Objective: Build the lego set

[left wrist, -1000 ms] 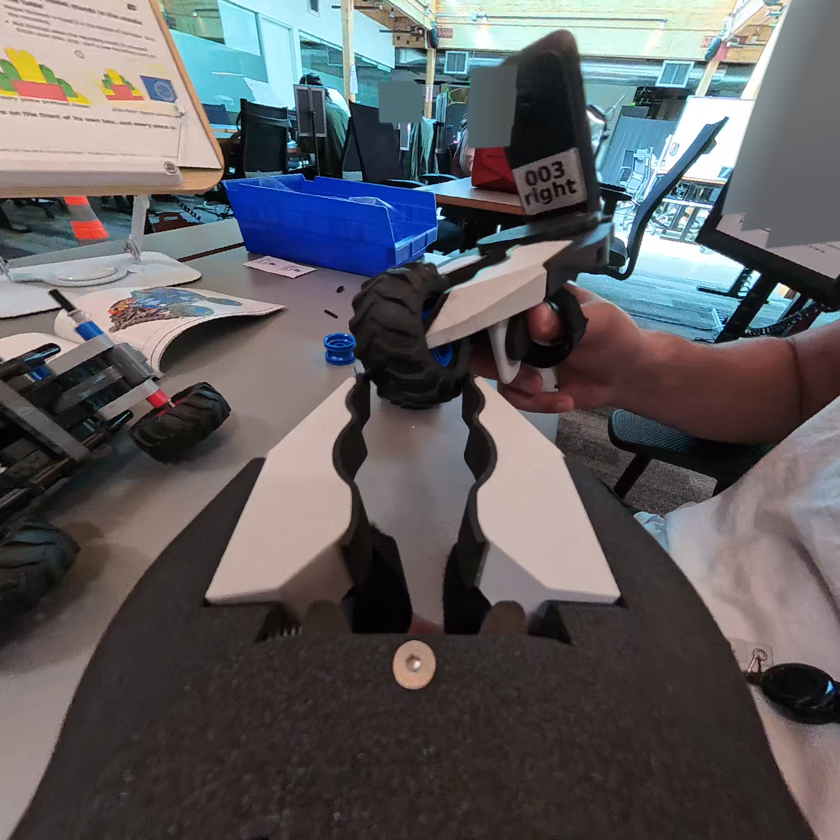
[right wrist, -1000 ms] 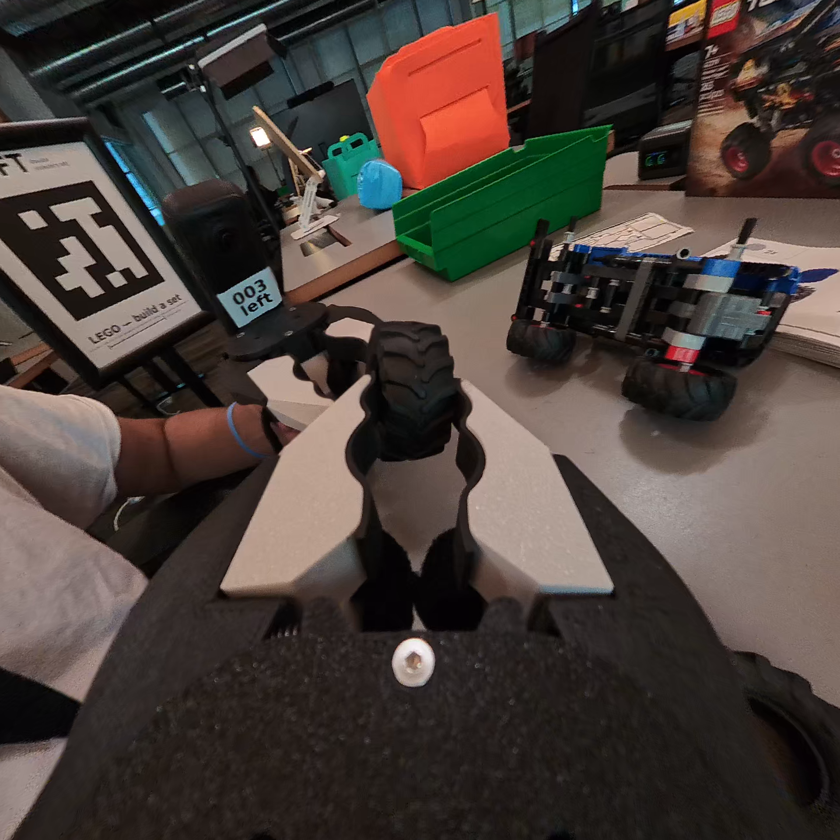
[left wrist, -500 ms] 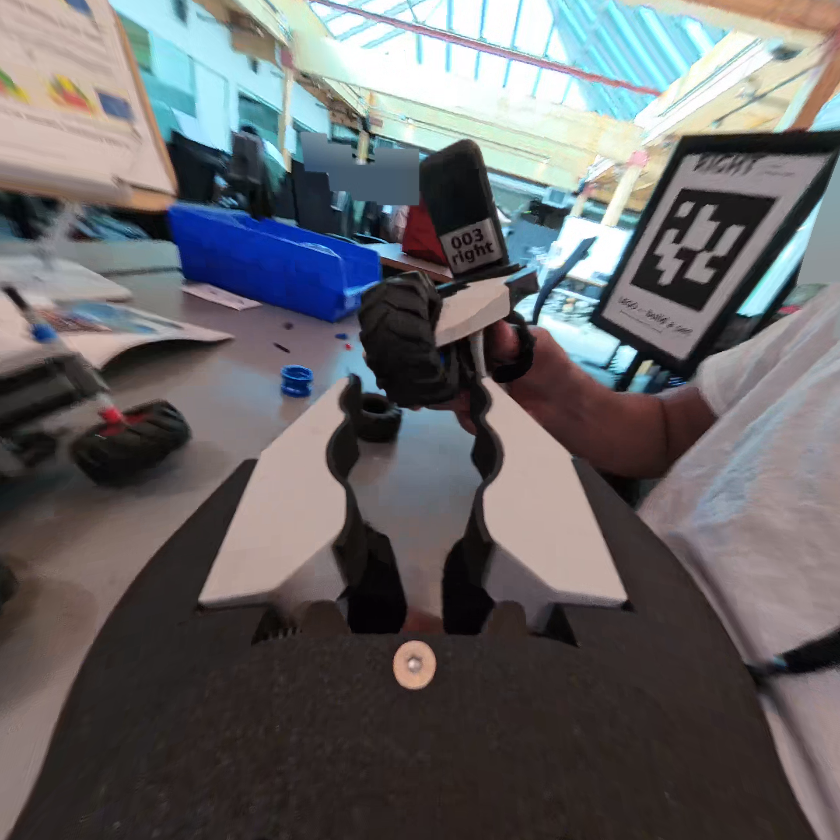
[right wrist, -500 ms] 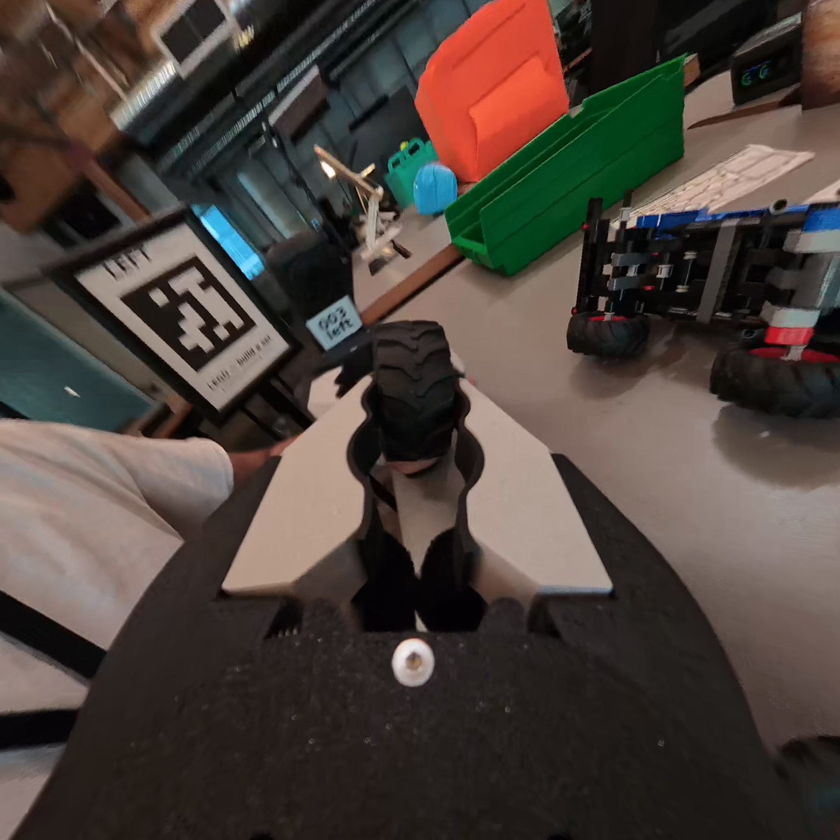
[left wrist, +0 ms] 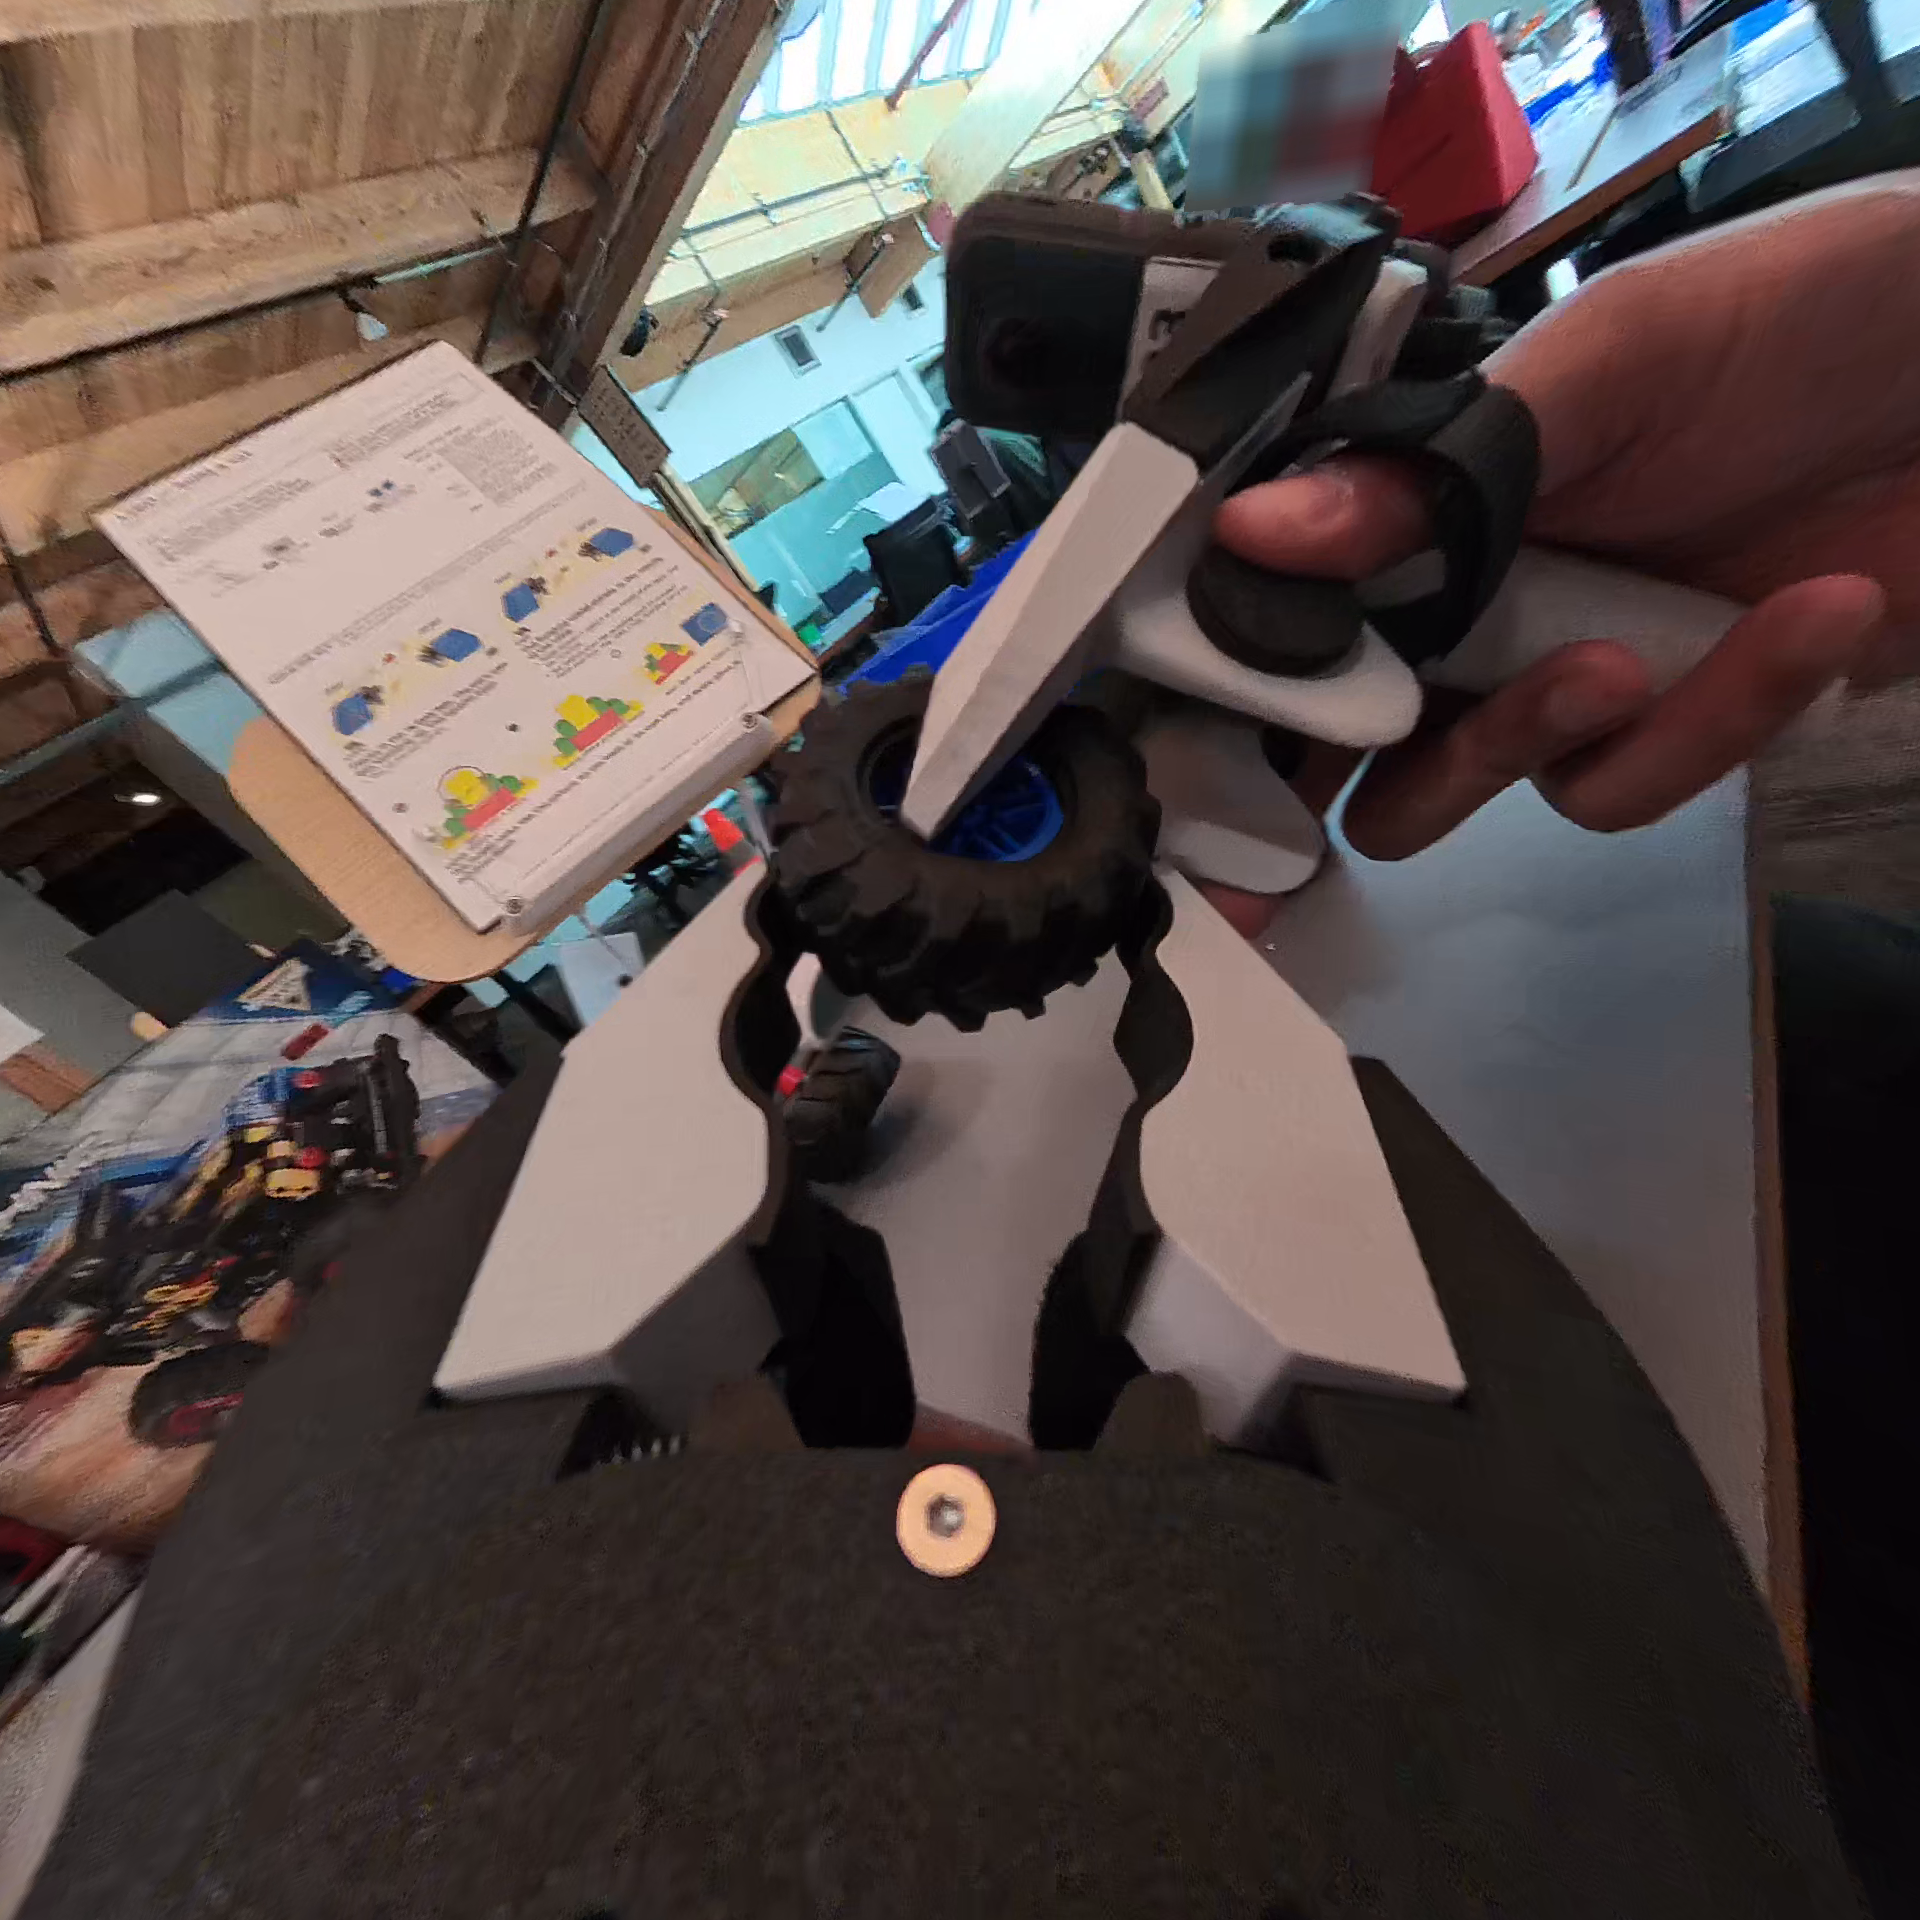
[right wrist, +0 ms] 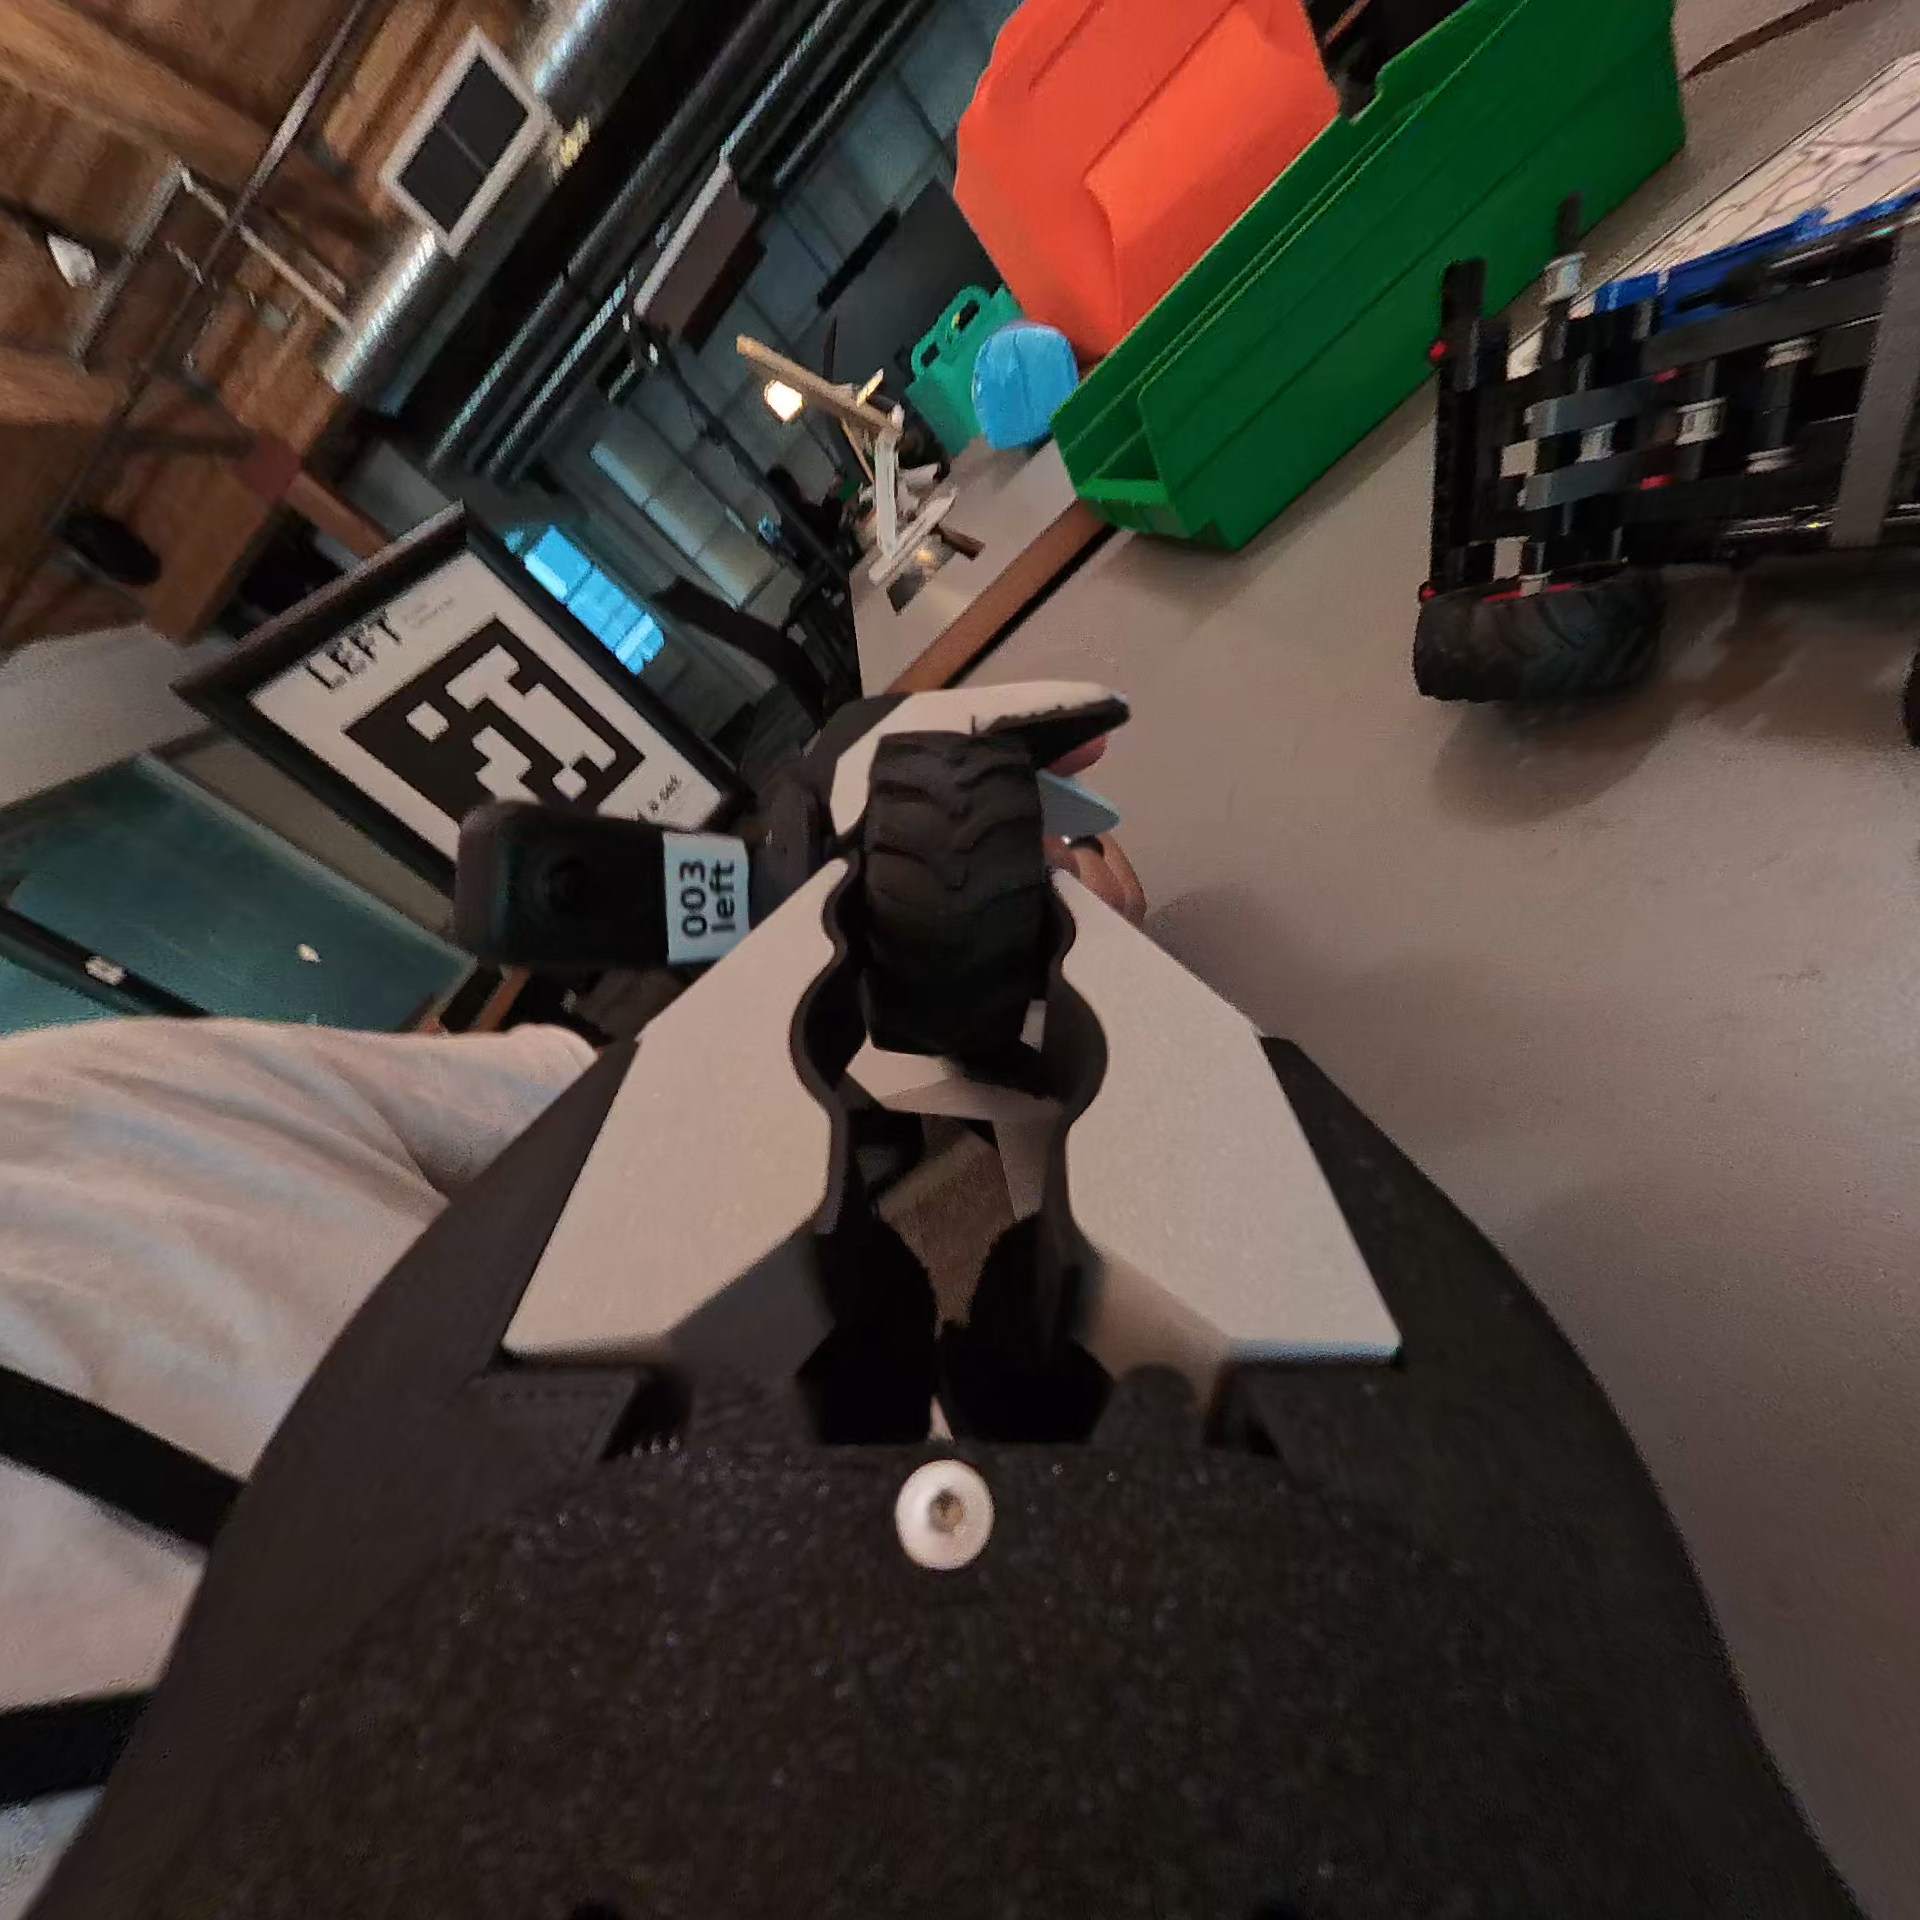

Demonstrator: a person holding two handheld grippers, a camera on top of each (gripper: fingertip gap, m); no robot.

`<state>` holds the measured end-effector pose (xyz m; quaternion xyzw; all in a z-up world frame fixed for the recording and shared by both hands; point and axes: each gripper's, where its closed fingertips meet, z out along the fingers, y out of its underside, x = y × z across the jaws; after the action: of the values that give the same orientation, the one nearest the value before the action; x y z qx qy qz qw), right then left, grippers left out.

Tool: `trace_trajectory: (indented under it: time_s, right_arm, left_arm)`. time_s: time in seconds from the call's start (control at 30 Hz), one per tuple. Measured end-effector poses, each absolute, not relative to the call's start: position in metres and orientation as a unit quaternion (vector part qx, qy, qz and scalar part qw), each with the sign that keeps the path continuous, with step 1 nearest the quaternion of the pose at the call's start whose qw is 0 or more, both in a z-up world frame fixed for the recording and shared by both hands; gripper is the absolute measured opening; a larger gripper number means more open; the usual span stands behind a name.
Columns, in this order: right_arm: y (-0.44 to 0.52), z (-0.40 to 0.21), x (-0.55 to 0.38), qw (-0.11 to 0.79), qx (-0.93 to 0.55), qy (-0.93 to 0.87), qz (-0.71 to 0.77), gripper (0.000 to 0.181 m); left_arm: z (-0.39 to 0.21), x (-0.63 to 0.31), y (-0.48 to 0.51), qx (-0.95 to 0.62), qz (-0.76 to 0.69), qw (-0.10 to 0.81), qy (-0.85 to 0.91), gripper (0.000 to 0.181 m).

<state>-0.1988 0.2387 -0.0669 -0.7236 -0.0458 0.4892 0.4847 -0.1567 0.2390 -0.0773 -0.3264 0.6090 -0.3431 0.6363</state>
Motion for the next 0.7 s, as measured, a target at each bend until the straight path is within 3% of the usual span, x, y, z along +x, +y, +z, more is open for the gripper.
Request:
trace_trajectory:
  time_s: [0.13,0.4,0.57,0.7]
  right_arm:
    - [0.234,-0.083,-0.199,0.453,-0.763,-0.117,0.447,0.034]
    - [0.230,-0.103,-0.198,0.427,-0.799,-0.142,0.398,0.025]
    - [0.223,-0.088,-0.204,0.415,-0.751,-0.124,0.498,0.024]
    - [0.204,-0.072,-0.218,0.287,-0.671,-0.085,0.679,0.024]
  left_arm:
    - [-0.090,-0.158,0.238,-0.342,-0.361,0.596,0.631,0.059]
    - [-0.105,-0.151,0.236,-0.301,-0.238,0.644,0.662,0.058]
    - [-0.093,-0.154,0.229,-0.286,-0.270,0.657,0.643,0.059]
    - [-0.091,-0.159,0.212,-0.270,-0.334,0.627,0.650,0.069]
